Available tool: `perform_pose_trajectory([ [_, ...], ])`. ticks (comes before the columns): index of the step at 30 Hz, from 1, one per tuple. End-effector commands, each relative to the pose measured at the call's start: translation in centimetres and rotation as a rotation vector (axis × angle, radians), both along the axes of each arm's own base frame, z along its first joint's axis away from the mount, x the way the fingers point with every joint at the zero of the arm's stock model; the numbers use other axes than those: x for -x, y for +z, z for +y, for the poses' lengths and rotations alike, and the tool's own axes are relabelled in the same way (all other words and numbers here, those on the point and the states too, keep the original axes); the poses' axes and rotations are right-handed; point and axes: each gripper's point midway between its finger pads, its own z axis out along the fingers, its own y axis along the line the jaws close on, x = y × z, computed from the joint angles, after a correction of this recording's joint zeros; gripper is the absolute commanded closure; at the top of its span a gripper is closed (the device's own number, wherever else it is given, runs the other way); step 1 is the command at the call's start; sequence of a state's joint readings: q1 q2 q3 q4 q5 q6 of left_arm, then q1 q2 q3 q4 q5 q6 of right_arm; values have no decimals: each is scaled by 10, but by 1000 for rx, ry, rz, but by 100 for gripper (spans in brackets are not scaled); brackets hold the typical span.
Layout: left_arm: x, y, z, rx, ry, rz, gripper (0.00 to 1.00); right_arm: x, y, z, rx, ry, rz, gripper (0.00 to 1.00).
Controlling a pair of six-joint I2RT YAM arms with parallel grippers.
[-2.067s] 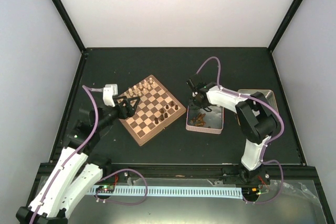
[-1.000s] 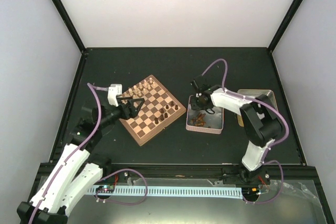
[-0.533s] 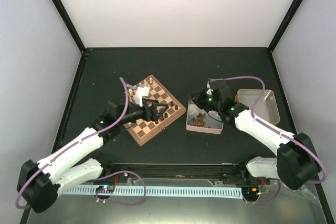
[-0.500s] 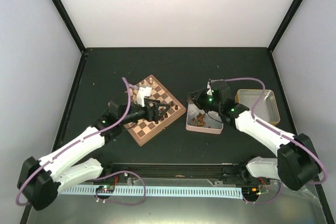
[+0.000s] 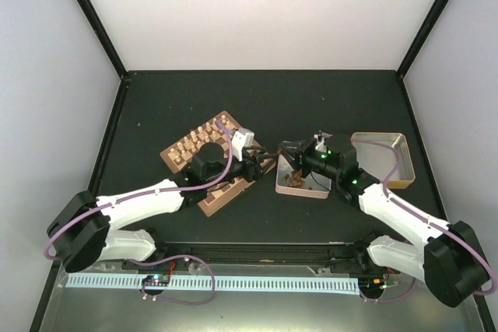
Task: Set up the chess pieces on the board
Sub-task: Place the chess piece on the chessboard.
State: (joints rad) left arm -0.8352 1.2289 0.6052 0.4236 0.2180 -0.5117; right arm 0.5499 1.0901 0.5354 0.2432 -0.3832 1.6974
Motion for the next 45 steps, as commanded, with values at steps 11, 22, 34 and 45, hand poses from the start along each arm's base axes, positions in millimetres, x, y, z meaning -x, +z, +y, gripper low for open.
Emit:
perform_pose_trajectory([
  [11,-14,35,-30,106,-8,-161,55,8,28,5,-137,29,-10,82],
  [22,-14,39,-29,119,-6,-187,67,9,24,4,-136,25,-8,82],
  [34,-11,27,-36,95,-40,-163,67,9,32,6,-179,32,-21,82],
  [45,-13,31,-33,85,-16,-177,90,11,29,5,-173,37,-23,82],
])
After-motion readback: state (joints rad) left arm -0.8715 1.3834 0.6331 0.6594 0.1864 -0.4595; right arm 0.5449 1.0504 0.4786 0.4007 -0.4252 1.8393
